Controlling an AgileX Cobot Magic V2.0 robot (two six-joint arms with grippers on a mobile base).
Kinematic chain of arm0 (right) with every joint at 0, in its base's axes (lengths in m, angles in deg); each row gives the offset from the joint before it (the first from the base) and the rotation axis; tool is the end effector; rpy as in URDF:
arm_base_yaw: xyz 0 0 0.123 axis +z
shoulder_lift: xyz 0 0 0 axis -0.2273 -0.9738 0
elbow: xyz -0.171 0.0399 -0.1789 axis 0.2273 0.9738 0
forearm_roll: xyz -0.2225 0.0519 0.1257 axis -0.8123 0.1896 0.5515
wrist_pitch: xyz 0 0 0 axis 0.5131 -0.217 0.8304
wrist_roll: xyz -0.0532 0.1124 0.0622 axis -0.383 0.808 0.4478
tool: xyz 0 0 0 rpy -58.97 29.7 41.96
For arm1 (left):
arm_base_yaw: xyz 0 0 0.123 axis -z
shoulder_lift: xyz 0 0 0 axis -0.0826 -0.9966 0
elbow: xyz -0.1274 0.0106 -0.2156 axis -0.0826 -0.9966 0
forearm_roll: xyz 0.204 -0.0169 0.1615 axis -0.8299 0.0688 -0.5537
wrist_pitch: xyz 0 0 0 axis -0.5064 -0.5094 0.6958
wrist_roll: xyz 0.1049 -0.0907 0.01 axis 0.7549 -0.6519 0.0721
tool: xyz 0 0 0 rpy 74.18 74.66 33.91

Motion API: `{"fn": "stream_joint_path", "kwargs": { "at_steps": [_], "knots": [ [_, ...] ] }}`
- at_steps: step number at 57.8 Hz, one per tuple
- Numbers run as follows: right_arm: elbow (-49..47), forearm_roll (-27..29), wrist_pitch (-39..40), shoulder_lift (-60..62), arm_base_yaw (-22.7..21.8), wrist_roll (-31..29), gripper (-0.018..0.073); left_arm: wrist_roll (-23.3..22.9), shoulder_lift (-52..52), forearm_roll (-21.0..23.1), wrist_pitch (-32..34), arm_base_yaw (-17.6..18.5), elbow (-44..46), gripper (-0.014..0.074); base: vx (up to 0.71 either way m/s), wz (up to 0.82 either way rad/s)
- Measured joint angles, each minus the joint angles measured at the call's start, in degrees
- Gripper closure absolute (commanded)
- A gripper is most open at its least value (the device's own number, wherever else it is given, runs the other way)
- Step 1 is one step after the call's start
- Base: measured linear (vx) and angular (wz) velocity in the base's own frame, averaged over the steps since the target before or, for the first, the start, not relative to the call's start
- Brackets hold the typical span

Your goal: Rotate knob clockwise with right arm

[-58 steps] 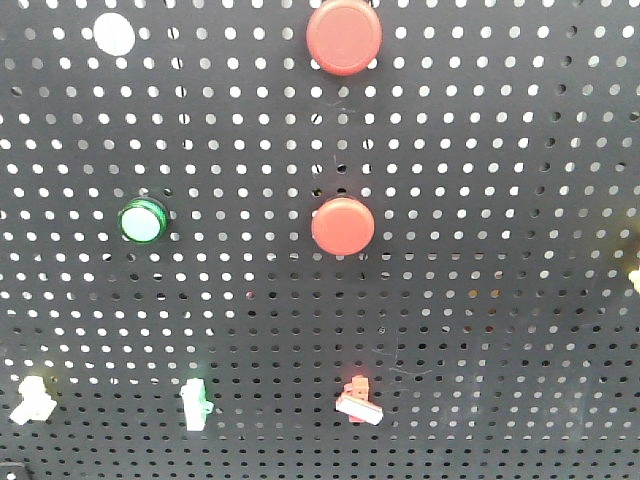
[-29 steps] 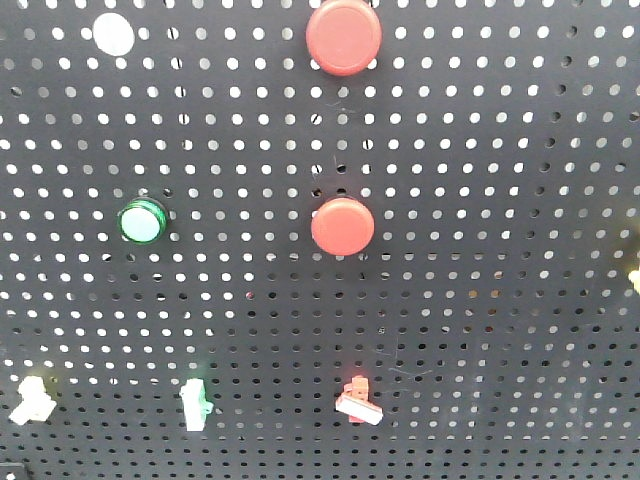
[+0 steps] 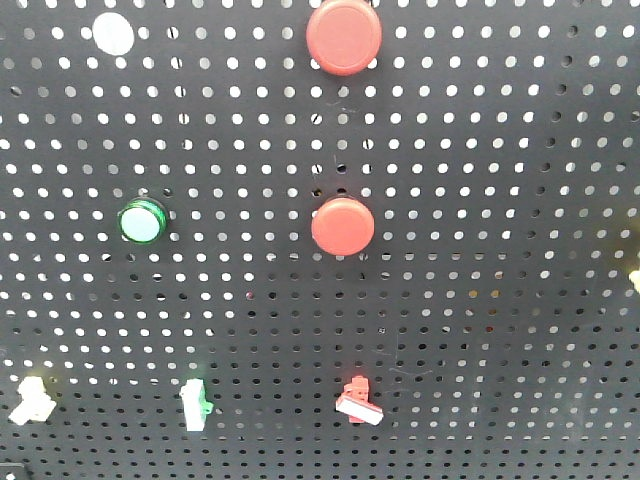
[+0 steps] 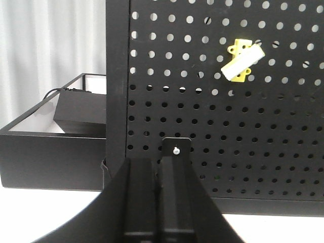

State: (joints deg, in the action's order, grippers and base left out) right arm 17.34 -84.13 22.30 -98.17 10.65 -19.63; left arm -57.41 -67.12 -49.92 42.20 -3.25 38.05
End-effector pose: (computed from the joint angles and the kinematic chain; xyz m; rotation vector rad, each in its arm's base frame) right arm 0.1970 -0.0082 0.4951 -0.0625 1.4198 -0.1395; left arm 0.1479 -0.0045 0.2037 -0.0449 1.5342 -0.0957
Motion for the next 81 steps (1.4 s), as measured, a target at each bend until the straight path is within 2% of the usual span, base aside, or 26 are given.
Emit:
{"fn": "stream_joint_path", "kwargs": {
  "at_steps": [5,12,16,19,32,45,53,69,81],
  "knots": [
    [-3.9,3.2,-4.1,-2.7,1.0,-8.5,0.0568,0.0,0.0,0.0,0.0,0.0,0.0,0.0603,0.00,0.00],
    [-10.2,11.6,-10.8,-6.9,5.6,-27.9,0.0568,0.0,0.0,0.0,0.0,0.0,0.0,0.0603,0.00,0.00],
    [-13.2,14.8,-13.1,-9.0,7.9,-35.1,0.0568,0.0,0.0,0.0,0.0,0.0,0.0,0.0603,0.00,0.00],
    [-14.9,15.9,-14.5,-10.3,9.0,-37.9,0.0566,0.0,0.0,0.0,0.0,0.0,0.0,0.0603,0.00,0.00],
    [-17.6,12.8,-16.0,-12.8,9.8,-38.3,0.0510,0.0,0.0,0.0,0.0,0.0,0.0,0.0603,0.00,0.00],
    [-17.7,12.1,-16.4,-12.8,9.8,-37.7,0.0343,0.0,0.0,0.0,0.0,0.0,0.0,0.0603,0.00,0.00],
    [-17.7,12.1,-17.0,-12.8,9.8,-35.8,0.0280,0.0,0.0,0.0,0.0,0.0,0.0,0.0603,0.00,0.00],
    [-17.7,12.4,-17.3,-12.7,10.1,-33.4,0.0298,0.0,0.0,0.0,0.0,0.0,0.0,0.0603,0.00,0.00],
    [-17.7,9.2,-16.8,-10.9,10.0,-32.8,0.0321,0.0,0.0,0.0,0.0,0.0,0.0,0.0603,0.00,0.00]
  ]
}}
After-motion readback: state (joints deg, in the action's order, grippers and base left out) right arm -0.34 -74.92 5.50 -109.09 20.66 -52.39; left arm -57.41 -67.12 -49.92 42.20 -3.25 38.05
